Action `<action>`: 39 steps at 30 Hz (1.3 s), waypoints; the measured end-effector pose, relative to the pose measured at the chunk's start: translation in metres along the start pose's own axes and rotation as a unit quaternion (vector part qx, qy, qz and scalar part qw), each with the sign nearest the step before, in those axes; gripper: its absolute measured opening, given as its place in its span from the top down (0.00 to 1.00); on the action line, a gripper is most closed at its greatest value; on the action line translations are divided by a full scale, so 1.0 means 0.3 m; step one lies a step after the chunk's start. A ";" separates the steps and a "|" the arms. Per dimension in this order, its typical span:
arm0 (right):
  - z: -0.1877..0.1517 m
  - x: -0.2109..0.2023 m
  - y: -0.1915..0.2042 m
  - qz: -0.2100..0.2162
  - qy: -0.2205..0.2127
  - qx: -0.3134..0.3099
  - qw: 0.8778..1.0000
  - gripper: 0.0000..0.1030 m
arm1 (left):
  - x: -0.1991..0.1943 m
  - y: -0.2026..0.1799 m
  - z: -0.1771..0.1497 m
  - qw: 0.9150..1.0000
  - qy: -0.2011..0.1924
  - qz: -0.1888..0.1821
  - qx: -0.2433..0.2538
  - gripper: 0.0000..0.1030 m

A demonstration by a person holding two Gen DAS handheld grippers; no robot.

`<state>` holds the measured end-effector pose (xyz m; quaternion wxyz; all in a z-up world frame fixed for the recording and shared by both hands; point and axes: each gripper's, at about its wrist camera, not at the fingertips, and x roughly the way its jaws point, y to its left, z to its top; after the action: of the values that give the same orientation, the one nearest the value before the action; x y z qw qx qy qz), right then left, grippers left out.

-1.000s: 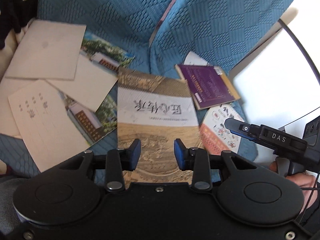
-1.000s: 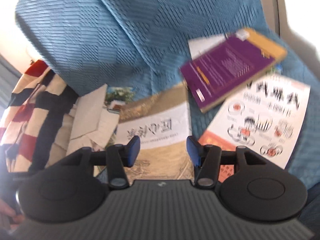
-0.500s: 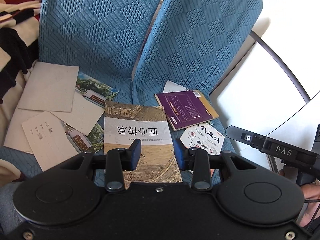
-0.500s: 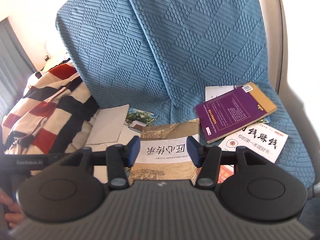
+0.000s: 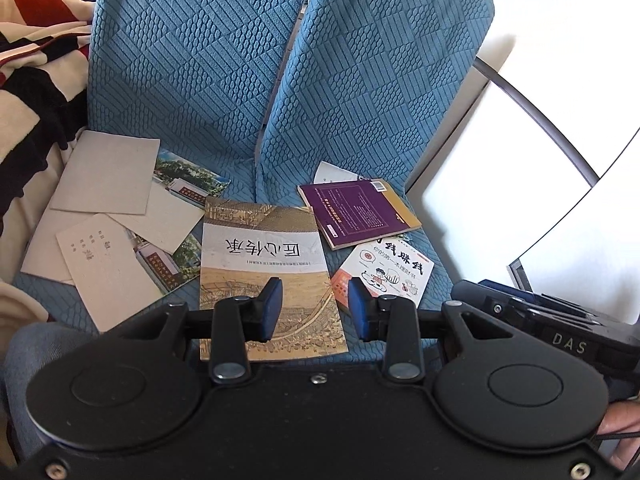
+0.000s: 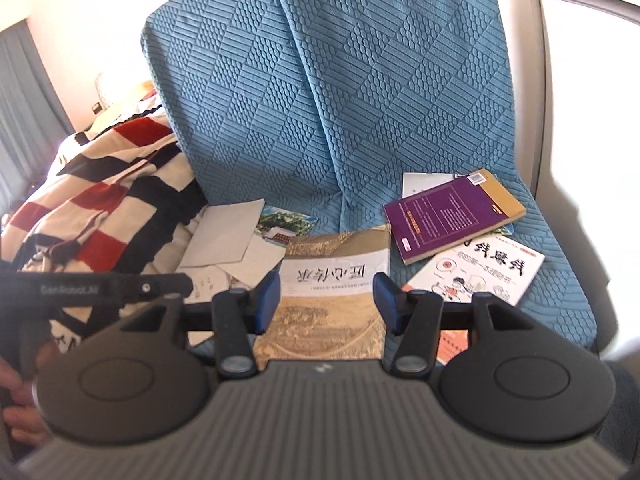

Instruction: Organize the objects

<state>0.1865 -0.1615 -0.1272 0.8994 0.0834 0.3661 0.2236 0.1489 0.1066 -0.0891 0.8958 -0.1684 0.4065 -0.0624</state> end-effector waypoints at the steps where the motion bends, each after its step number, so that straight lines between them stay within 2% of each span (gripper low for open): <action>1: -0.012 -0.015 0.001 -0.002 -0.001 0.000 1.000 0.47 | -0.006 -0.004 -0.011 1.000 -0.001 -0.002 -0.001 0.68; 14: -0.114 -0.108 -0.006 -0.015 -0.017 0.003 1.000 0.47 | -0.020 -0.067 -0.111 1.000 0.006 -0.018 0.010 0.68; 26: -0.116 -0.135 -0.030 -0.027 -0.034 0.006 0.999 0.47 | -0.018 -0.074 -0.103 1.000 0.005 -0.020 0.013 0.68; 39: -0.102 -0.136 -0.122 -0.055 -0.042 0.025 0.997 0.47 | 0.084 -0.146 -0.086 0.998 0.015 -0.043 0.047 0.68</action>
<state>0.1518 -0.2134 -0.1354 0.9226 0.0954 0.3372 0.1611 0.1475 0.0529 -0.1073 0.8931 -0.1427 0.4088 -0.1222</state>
